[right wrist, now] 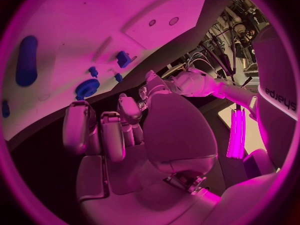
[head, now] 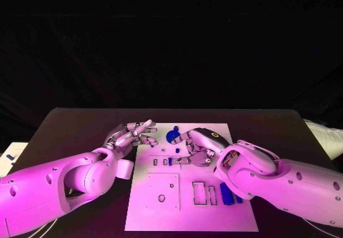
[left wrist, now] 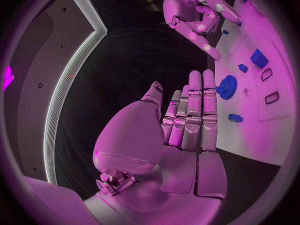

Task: Assemble the parts on the task board

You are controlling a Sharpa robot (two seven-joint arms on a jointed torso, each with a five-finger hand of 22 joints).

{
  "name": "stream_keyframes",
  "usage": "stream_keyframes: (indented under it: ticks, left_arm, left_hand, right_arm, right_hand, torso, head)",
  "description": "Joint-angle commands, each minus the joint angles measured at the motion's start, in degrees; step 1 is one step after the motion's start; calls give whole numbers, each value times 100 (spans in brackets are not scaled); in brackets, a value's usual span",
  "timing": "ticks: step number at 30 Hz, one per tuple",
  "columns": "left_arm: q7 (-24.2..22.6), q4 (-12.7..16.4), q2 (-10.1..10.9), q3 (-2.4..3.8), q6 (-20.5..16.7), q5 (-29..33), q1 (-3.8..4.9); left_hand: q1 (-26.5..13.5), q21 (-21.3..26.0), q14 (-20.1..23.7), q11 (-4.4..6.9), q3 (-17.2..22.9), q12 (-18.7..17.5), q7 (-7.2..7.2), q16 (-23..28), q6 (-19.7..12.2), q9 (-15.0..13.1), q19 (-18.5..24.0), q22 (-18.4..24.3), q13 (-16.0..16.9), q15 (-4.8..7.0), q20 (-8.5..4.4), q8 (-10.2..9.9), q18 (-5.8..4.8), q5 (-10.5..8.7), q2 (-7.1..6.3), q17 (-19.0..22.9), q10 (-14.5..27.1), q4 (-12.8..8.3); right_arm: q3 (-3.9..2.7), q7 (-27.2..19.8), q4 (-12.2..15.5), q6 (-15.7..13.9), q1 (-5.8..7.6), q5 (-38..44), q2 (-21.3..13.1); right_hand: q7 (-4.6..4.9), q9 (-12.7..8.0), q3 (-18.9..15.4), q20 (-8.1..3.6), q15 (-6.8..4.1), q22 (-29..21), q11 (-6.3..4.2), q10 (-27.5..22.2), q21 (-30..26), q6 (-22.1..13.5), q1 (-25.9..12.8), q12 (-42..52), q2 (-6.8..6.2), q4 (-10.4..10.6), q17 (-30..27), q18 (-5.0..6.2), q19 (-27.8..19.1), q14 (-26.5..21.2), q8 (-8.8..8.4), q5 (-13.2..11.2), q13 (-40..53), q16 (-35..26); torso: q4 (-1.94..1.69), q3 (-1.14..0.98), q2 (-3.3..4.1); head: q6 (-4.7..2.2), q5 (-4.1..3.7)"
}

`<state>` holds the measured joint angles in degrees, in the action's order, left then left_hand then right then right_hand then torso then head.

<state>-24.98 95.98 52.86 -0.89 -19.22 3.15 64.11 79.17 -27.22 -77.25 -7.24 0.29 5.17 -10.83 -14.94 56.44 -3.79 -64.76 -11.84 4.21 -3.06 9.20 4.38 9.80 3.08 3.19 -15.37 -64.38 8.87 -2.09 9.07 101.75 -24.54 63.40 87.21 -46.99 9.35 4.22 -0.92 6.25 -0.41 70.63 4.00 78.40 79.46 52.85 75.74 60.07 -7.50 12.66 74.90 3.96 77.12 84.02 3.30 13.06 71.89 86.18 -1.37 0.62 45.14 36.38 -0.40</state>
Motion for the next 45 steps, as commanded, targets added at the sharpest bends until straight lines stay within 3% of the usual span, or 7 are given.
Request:
stream_keyframes:
  ticks: [1, 5, 8, 11, 16, 23, 45]
  left_arm:
    - [696, -29, -10, 4, 183, -615, 5]
    - [1710, -9, 18, 7, 329, -1374, 49]
    - [2845, -31, 15, 11, 724, -2185, 215]
    - [3966, -110, -37, 12, 1259, -2984, 449]
    - [5428, -264, -280, 12, 2009, -4504, 841]
    - [6144, -512, -703, 11, 2315, -5357, 1053]
    - [6803, -1246, -1752, -39, 2859, -5934, 1106]
  left_hand:
    - [26, -268, -339, 58, 28, 30, 35, -237, 62, -4, -233, -148, 19, 97, -106, -35, 73, 24, 49, -261, -182, -47]
    - [-76, -770, -853, 231, 26, 225, 134, -821, 242, -35, -566, -442, 159, 269, -260, 33, 79, 23, 17, -797, -724, 27]
    - [-348, -2442, -1050, 460, -110, 730, 327, -4335, 499, -110, -1174, -2309, 525, 468, -429, 200, -166, 35, -105, -4161, -1363, 227]
    - [-693, -3571, -1123, 516, -305, 1395, 451, -6078, 557, -202, -1412, -3670, 1064, 541, -526, 396, -346, 35, -130, -5886, -1463, 571]
    - [-1048, -4913, -1251, 729, -723, 4559, 594, -7434, 557, -767, -1574, -5382, 3994, 639, -616, 1333, -535, 16, -2, -7375, -1023, 756]
    - [-1072, -5670, -1275, 831, -1117, 6323, 760, -7506, 282, -1645, -1995, -6624, 5844, 739, -706, 2380, -736, 16, 115, -7463, -1243, 779]
    - [-1092, -6176, -1275, 872, -1475, 6761, 839, -7506, -79, -2412, -2436, -7612, 6383, 783, -759, 3045, -935, 13, 286, -7463, -1405, 777]
  right_arm:
    - [-20, -848, 148, -217, 107, -853, -206]
    - [-49, -1005, 217, -267, 269, -1410, -514]
    - [-60, -1038, 158, -260, 416, -1917, -733]
    - [-65, -1033, 94, -278, 501, -2248, -923]
    - [-68, -993, 38, -328, 563, -2483, -1154]
    - [-65, -896, -21, -322, 579, -2512, -1202]
    - [-50, -651, -167, -219, 579, -2417, -1085]
  right_hand:
    - [-8, 8, -56, 0, 37, -8, 15, -39, -28, -30, 144, -11, 59, 9, 803, 42, -53, 431, 37, -21, -10, -22]
    - [-32, 31, -38, -10, 21, -13, -7, -45, -37, 50, 326, 10, 180, -22, 796, 43, -49, 430, 60, 99, -15, -31]
    - [-49, 46, -41, -21, 7, -7, -24, -31, -36, 111, 386, 44, 235, -37, 794, 42, -39, 430, 74, 167, -6, -35]
    - [-65, 60, -50, -34, -6, 12, -39, -10, -27, 167, 426, 84, 283, -47, 808, 37, -20, 435, 85, 270, 6, -29]
    - [-76, 68, -62, -41, -15, 16, -49, 4, -25, 203, 442, 107, 305, -52, 801, 36, -14, 434, 94, 312, 12, -34]
    - [-79, 71, -65, -44, -17, 11, -52, 6, -28, 216, 445, 107, 313, -52, 789, 37, -17, 432, 98, 319, 9, -41]
    - [-93, 82, -95, -56, -30, -47, -65, 0, -64, 261, 456, 82, 331, -50, 717, 50, -52, 415, 104, 401, -18, -88]
  torso:
    - [24, -28, -35]
    - [36, -55, -74]
    - [41, -64, -102]
    - [55, -82, -145]
    - [58, -121, -185]
    - [69, -142, -231]
    - [68, -139, -240]
  head:
    - [2, 16]
    - [14, 20]
    - [22, 33]
    - [50, 46]
    - [68, 54]
    - [98, 78]
    - [221, 127]
